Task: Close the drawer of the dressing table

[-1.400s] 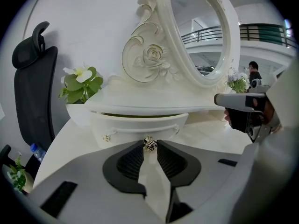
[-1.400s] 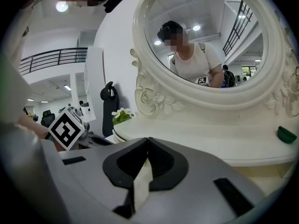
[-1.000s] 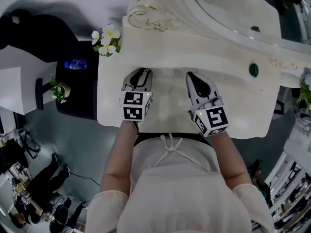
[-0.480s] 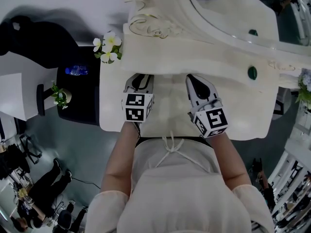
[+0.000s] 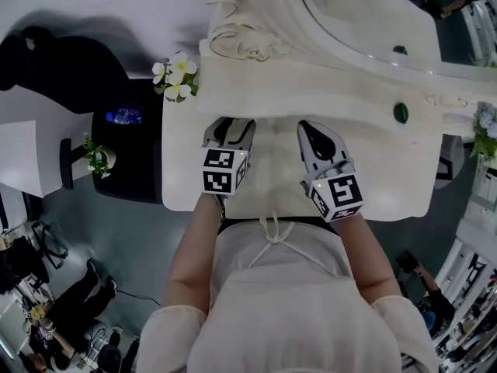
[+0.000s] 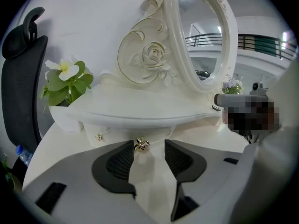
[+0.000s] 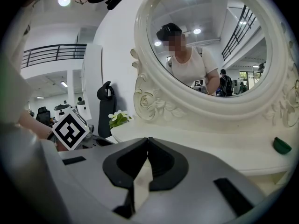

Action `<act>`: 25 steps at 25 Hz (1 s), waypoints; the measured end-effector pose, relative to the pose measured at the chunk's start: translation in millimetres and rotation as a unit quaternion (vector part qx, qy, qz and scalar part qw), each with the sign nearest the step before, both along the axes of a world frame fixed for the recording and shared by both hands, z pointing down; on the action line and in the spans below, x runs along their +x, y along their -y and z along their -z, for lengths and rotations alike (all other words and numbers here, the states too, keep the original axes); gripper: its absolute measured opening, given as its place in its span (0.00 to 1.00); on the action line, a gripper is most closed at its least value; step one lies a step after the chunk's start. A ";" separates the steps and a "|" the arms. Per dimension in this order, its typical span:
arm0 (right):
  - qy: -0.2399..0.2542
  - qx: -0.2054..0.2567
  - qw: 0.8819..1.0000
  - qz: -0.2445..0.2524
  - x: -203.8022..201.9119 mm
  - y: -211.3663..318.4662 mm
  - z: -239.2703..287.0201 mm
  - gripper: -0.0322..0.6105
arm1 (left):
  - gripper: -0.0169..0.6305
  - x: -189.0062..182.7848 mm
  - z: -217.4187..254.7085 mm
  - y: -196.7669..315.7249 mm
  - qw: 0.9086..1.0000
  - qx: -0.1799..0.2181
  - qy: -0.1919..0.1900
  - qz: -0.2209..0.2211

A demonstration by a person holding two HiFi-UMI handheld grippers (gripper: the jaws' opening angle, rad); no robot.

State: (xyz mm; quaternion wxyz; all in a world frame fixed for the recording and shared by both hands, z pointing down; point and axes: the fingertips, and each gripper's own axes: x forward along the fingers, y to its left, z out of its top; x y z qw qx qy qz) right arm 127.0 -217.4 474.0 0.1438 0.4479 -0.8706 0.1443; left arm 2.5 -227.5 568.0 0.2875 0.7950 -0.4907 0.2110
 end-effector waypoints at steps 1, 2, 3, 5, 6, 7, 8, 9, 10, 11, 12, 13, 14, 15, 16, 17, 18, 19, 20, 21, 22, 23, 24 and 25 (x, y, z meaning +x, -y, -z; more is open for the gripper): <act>-0.001 0.000 1.000 0.000 -0.4 -2.5 0.7 0.06 | 0.35 0.4 3.4 -2.7 1.000 0.004 0.001 -0.001; -0.001 0.000 1.000 -0.001 -0.7 -4.9 1.2 0.06 | 0.35 0.3 7.9 -5.8 1.000 0.009 0.004 -0.002; -0.002 0.000 1.000 -0.001 -1.1 -7.0 1.9 0.06 | 0.36 0.1 13.4 -8.8 1.000 0.016 0.005 -0.003; -0.004 0.002 1.000 -0.003 -1.9 -10.2 3.8 0.06 | 0.39 -0.7 25.9 -14.5 1.000 0.028 0.001 -0.005; -0.005 0.003 1.000 -0.004 -2.5 -11.6 5.3 0.06 | 0.39 -2.0 32.3 -17.1 0.999 0.034 -0.002 -0.005; -0.005 0.005 1.000 -0.005 -3.2 -12.7 7.4 0.06 | 0.39 -4.2 38.7 -19.5 0.999 0.041 -0.004 -0.005; -0.005 0.008 1.000 -0.005 -4.3 -13.7 10.1 0.06 | 0.40 -7.1 45.2 -21.8 0.999 0.047 -0.005 -0.004; -0.004 0.012 1.000 -0.005 -5.4 -14.6 13.2 0.06 | 0.40 -10.5 52.1 -23.9 0.999 0.054 -0.005 -0.003; -0.003 0.015 1.000 -0.005 -6.4 -15.9 16.6 0.06 | 0.40 -13.9 59.8 -26.2 0.998 0.062 -0.005 -0.002; -0.003 0.019 1.000 -0.004 -7.1 -17.7 20.2 0.06 | 0.40 -17.1 68.9 -28.7 0.997 0.073 -0.004 -0.002; -0.003 0.023 1.000 -0.003 -7.1 -19.9 24.1 0.06 | 0.40 -19.7 79.4 -31.1 0.996 0.087 -0.001 -0.003; -0.002 0.027 1.000 -0.003 -6.6 -22.1 28.2 0.06 | 0.40 -21.5 91.1 -33.3 0.995 0.103 0.002 -0.004; -0.002 0.031 1.000 -0.002 -5.7 -23.9 32.6 0.06 | 0.40 -22.6 103.2 -34.9 0.993 0.118 0.004 -0.007; -0.003 0.035 0.999 -0.001 -4.7 -25.5 37.0 0.06 | 0.40 -23.2 115.2 -35.8 0.991 0.132 0.005 -0.009; -0.006 0.039 0.999 0.001 -3.8 -27.1 41.3 0.06 | 0.40 -23.7 126.6 -36.4 0.990 0.144 0.005 -0.010; -0.011 0.042 0.999 0.002 -3.1 -28.8 45.5 0.06 | 0.40 -24.2 137.4 -37.1 0.988 0.154 0.006 -0.012; -0.017 0.045 0.999 0.003 -2.4 -30.8 49.9 0.06 | 0.40 -24.5 147.8 -38.0 0.986 0.164 0.007 -0.014; -0.021 0.049 0.999 0.003 -1.4 -32.7 54.8 0.06 | 0.40 -24.5 157.6 -39.3 0.985 0.173 0.008 -0.016; -0.021 0.055 0.998 0.001 -0.1 -34.4 60.7 0.06 | 0.40 -24.1 166.9 -40.8 0.983 0.182 0.009 -0.018; -0.016 0.064 0.998 -0.002 1.9 -35.4 67.8 0.06 | 0.40 -23.1 175.9 -42.0 0.981 0.191 0.008 -0.020; -0.009 0.075 0.997 -0.006 4.4 -35.8 75.9 0.06 | 0.39 -21.6 184.8 -42.8 0.979 0.201 0.006 -0.024; -0.002 0.086 0.996 -0.011 7.0 -35.6 84.0 0.06 | 0.34 -19.8 193.5 -43.3 0.977 0.210 0.002 -0.028; 0.005 0.095 0.995 -0.013 9.1 -35.3 91.6 0.06 | 0.28 -18.0 201.7 -43.6 0.975 0.220 -0.002 -0.032; 0.010 0.102 0.995 -0.015 10.6 -35.2 98.2 0.06 | 0.26 -16.6 209.3 -44.0 0.973 0.227 -0.005 -0.036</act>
